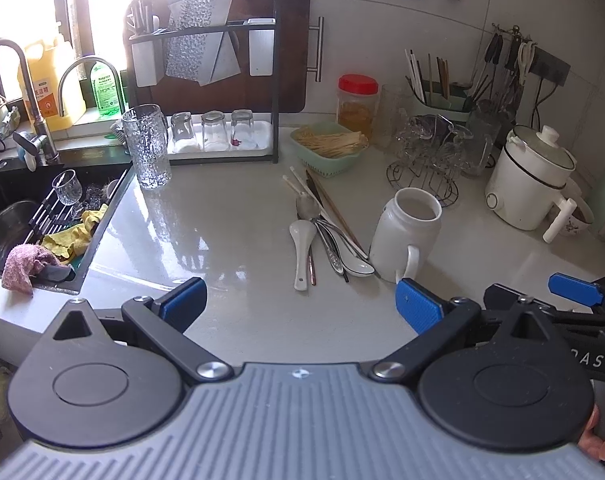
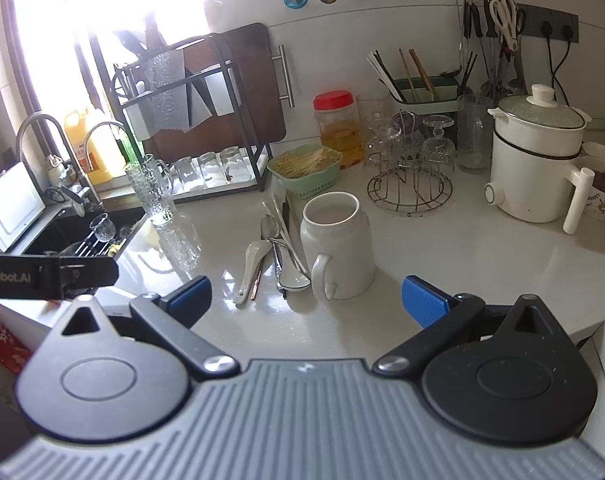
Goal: Organize utensils
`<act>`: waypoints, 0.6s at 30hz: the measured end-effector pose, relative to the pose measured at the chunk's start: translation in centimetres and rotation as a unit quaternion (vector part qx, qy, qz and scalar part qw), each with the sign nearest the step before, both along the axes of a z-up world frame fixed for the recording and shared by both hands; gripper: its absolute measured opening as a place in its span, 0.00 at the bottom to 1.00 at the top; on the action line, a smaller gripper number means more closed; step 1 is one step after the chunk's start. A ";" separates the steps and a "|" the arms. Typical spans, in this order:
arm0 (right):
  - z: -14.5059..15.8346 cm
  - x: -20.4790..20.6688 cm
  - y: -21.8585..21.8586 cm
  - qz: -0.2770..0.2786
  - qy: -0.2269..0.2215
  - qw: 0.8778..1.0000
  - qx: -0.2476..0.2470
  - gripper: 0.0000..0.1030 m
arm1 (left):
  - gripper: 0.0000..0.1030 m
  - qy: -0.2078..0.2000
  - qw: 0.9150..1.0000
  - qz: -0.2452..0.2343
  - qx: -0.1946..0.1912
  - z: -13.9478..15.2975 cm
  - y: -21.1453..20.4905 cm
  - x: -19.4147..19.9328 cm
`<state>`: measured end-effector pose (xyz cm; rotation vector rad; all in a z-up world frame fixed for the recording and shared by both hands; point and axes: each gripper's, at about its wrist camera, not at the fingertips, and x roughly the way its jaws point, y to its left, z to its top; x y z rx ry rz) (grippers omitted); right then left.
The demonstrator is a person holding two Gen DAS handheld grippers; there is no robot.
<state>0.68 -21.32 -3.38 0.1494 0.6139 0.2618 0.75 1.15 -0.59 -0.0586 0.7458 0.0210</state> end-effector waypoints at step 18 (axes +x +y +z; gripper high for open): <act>0.1 1.1 0.0 -0.023 -0.002 1.000 0.006 1.00 | 0.99 0.013 1.000 -0.010 -0.003 0.1 1.8 2.7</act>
